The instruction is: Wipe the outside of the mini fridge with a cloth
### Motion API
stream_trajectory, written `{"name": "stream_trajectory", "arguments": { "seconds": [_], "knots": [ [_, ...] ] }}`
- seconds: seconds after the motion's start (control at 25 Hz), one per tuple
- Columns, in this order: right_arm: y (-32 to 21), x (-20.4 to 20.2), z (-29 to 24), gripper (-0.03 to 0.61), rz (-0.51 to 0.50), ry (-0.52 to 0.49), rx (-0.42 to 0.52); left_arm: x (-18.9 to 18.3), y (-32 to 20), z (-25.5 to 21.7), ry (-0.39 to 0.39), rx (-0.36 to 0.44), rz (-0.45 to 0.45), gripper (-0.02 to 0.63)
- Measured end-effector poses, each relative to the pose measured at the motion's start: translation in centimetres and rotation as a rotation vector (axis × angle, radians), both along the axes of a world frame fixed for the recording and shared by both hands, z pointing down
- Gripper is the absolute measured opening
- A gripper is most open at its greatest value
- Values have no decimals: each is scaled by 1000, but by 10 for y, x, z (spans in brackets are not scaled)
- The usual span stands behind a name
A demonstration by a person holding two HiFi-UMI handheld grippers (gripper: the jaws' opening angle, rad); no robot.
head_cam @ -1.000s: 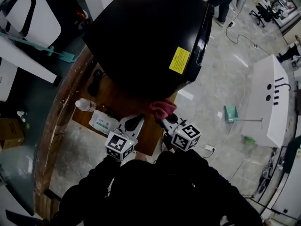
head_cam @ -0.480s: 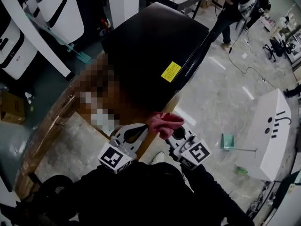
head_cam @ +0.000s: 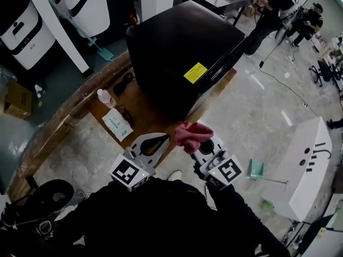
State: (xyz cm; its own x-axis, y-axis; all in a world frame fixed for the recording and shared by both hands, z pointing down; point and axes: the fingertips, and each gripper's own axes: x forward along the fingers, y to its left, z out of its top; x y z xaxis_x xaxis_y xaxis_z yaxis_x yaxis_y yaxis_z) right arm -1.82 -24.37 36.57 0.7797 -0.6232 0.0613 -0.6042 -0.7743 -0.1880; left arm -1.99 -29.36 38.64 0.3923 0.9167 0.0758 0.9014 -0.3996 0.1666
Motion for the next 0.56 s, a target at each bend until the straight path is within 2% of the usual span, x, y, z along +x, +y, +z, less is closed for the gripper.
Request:
{"name": "stream_trajectory", "arguments": {
  "seconds": [0.2, 0.56],
  "knots": [
    [-1, -4, 0, 49, -13, 0, -4, -2, 0, 1, 22, 14, -4, 6],
    [-6, 2, 0, 49, -25, -8, -12, 3, -5, 1, 14, 16, -16, 6]
  ]
}}
